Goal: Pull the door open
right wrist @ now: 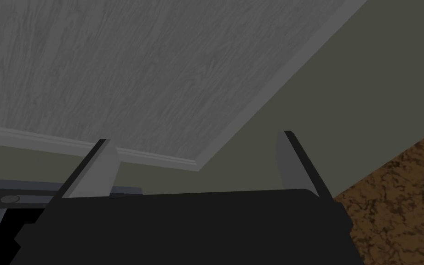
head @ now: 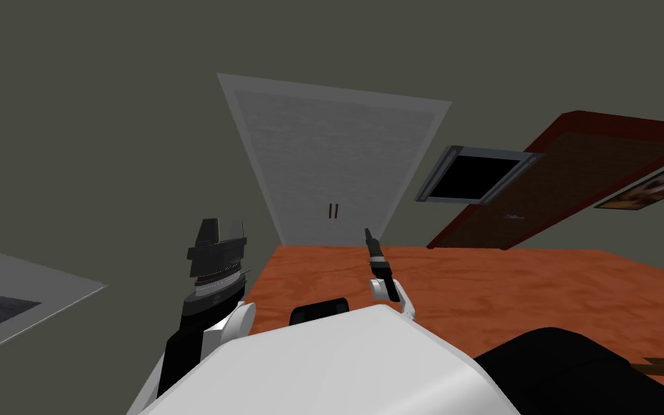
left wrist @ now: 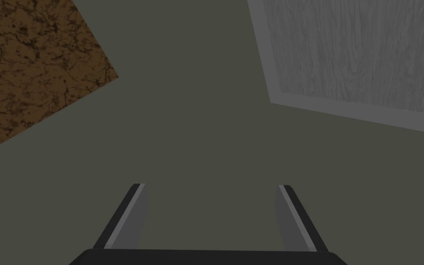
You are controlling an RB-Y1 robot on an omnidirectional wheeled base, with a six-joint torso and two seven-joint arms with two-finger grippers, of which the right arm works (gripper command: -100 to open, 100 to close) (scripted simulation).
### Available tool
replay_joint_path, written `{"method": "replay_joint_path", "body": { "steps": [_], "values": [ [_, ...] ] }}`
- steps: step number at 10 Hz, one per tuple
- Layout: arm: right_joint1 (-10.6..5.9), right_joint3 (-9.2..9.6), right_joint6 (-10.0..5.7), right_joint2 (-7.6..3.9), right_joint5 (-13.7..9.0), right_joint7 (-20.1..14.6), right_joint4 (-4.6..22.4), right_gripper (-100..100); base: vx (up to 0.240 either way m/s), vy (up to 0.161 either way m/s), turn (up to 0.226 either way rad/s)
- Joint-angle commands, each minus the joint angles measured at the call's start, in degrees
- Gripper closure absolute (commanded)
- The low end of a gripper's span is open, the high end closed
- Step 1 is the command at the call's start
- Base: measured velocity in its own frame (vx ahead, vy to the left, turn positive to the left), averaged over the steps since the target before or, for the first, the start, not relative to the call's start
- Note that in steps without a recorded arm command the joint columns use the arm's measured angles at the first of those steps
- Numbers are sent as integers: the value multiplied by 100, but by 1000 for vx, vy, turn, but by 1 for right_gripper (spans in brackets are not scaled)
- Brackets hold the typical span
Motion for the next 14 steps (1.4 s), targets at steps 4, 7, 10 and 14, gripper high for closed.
{"method": "replay_joint_path", "body": {
  "steps": [4,7,10,14],
  "values": [
    [-169,-69,-138,-48,162,421,562,-100,100,24,-39],
    [-276,-111,-224,-71,270,694,927,-100,97,25,-38],
    [-383,-153,-310,-91,377,967,1292,-100,86,33,-37],
    [-527,-209,-426,-114,521,1331,1777,-100,105,32,-34]
  ]
}}
